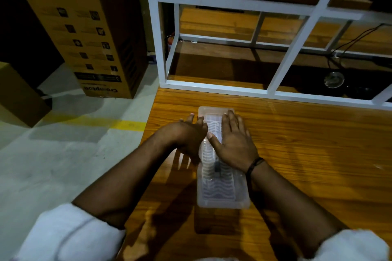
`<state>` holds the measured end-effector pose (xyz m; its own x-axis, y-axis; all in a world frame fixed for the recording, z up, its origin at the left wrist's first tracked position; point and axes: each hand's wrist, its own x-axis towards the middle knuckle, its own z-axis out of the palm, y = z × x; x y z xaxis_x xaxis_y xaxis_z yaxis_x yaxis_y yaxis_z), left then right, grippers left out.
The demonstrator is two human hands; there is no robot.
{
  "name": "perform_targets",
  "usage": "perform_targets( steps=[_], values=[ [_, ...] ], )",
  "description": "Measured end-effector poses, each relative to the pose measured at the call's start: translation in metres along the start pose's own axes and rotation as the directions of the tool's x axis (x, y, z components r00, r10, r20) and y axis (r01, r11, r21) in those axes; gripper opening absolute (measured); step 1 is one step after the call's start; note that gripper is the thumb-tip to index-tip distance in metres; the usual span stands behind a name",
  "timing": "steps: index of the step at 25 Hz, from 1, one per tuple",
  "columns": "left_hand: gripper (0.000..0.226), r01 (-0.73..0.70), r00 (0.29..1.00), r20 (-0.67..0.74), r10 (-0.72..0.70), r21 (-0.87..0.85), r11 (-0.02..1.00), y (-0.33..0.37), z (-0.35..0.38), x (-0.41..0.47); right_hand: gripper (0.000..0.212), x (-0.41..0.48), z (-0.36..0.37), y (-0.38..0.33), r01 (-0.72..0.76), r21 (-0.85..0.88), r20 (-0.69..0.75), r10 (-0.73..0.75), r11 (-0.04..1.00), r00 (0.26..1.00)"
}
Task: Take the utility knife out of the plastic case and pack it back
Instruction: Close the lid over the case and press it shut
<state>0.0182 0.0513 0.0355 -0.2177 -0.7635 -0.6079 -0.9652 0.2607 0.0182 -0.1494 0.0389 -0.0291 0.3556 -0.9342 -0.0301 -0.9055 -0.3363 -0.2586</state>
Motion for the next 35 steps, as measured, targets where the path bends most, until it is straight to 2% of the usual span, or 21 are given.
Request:
perform_targets(
  steps=[4,9,15,17,20,26,30,35],
  values=[
    [0.153,0.002,0.996,0.086,-0.006,0.046,0.999,0.001,0.004,-0.001,0.096,0.008,0.003,0.005,0.026,-0.061,0.019,-0.025,0.998,1.000],
    [0.150,0.028,0.998,0.060,-0.032,0.064,0.998,0.011,-0.001,-0.004,0.103,0.008,0.001,0.005,0.034,-0.058,0.019,-0.033,0.998,0.999],
    [0.133,0.049,0.999,0.016,-0.049,0.023,0.999,0.014,0.000,-0.007,0.065,-0.012,0.000,-0.001,0.104,0.030,-0.201,-0.096,0.994,0.975],
    [0.127,0.040,0.999,0.005,-0.040,-0.001,0.999,0.009,0.001,-0.009,0.061,-0.018,-0.003,-0.006,0.119,0.060,-0.190,-0.105,0.991,0.976],
    [0.132,0.039,0.999,0.008,-0.039,-0.028,0.999,0.007,0.002,-0.013,0.054,-0.022,-0.005,-0.006,0.133,0.065,-0.143,-0.122,0.989,0.982],
    [0.126,0.066,0.998,-0.011,-0.066,0.002,0.998,0.021,0.005,-0.025,0.060,-0.029,-0.003,-0.014,0.119,0.052,-0.124,-0.112,0.991,0.986],
    [0.140,0.062,0.997,0.045,-0.064,0.048,0.997,0.025,0.016,-0.031,0.067,-0.033,-0.002,-0.017,0.126,-0.002,-0.059,-0.126,0.992,0.990],
    [0.140,0.084,0.996,0.031,-0.085,0.030,0.996,0.032,0.021,-0.034,0.067,-0.031,0.001,-0.015,0.121,0.007,-0.082,-0.120,0.993,0.989]
  ],
)
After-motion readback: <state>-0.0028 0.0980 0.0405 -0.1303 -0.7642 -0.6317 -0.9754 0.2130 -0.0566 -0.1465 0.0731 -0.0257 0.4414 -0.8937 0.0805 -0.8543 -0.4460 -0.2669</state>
